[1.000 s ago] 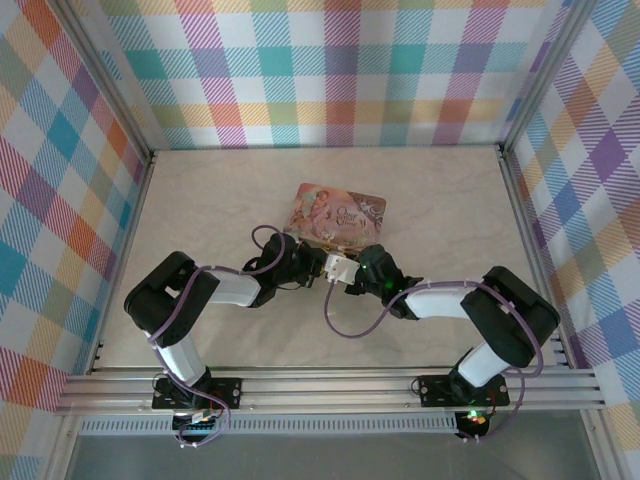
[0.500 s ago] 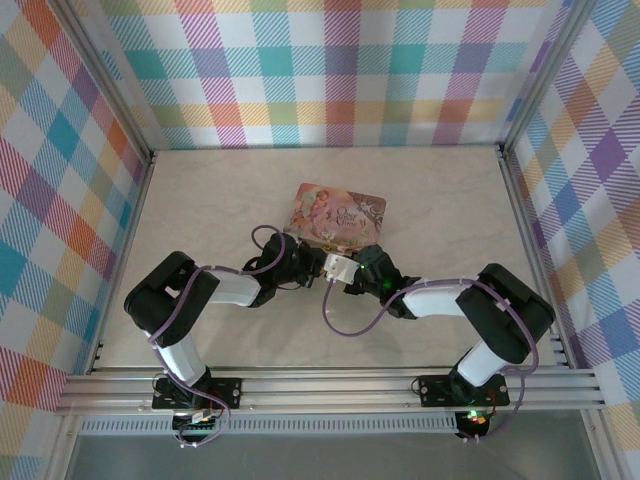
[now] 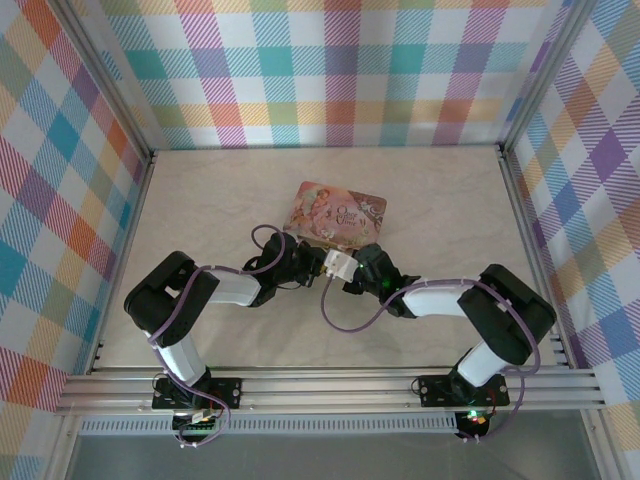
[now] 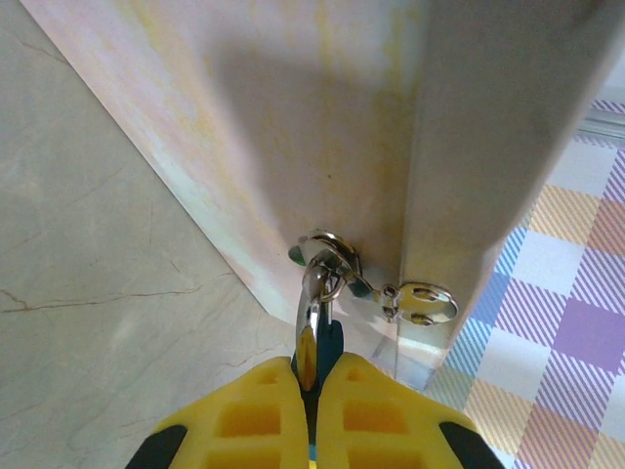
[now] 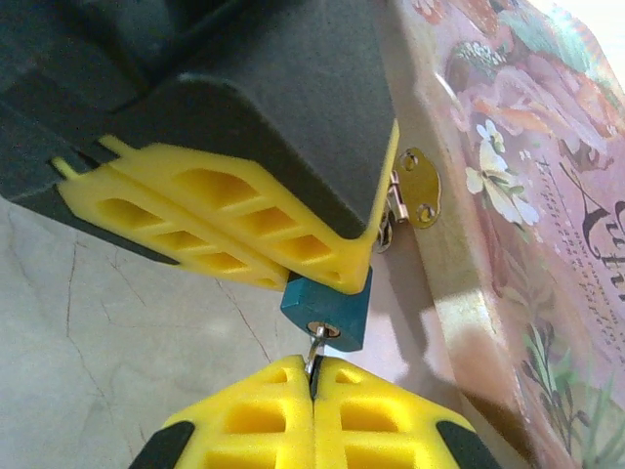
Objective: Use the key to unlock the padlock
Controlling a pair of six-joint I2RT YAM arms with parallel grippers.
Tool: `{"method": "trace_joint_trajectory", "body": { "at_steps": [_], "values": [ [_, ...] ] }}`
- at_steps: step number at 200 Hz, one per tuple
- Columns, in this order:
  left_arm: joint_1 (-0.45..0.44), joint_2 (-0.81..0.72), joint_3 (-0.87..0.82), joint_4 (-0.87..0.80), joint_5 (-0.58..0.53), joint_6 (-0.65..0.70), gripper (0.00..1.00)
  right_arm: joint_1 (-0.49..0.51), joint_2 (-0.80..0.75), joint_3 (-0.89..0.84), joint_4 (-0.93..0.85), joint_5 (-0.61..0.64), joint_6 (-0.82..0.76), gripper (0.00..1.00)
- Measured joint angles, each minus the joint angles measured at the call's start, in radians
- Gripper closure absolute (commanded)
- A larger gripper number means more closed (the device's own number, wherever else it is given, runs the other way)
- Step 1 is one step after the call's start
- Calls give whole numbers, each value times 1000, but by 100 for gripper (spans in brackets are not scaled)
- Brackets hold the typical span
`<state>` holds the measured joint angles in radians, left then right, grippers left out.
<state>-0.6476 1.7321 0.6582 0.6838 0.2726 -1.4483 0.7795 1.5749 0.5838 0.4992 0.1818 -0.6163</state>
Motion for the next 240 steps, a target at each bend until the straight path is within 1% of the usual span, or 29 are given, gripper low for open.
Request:
{"method": "trace_joint_trajectory", "body": {
  "at_steps": [52, 143, 193, 205, 240],
  "values": [
    [0, 0, 2, 2, 20, -3, 100, 0, -29, 0, -42, -17, 135, 100],
    [-3, 1, 4, -1, 22, -3, 100, -2, -36, 0, -53, -56, 482, 100],
    [-4, 10, 5, 1, 22, -2, 100, -20, -25, -8, -42, -104, 661, 100],
    [-4, 12, 5, 2, 21, -2, 95, -21, -20, -8, -36, -105, 684, 100],
    [-4, 13, 5, 2, 18, 2, 89, -21, -15, -13, -23, -105, 716, 100]
  ]
}}
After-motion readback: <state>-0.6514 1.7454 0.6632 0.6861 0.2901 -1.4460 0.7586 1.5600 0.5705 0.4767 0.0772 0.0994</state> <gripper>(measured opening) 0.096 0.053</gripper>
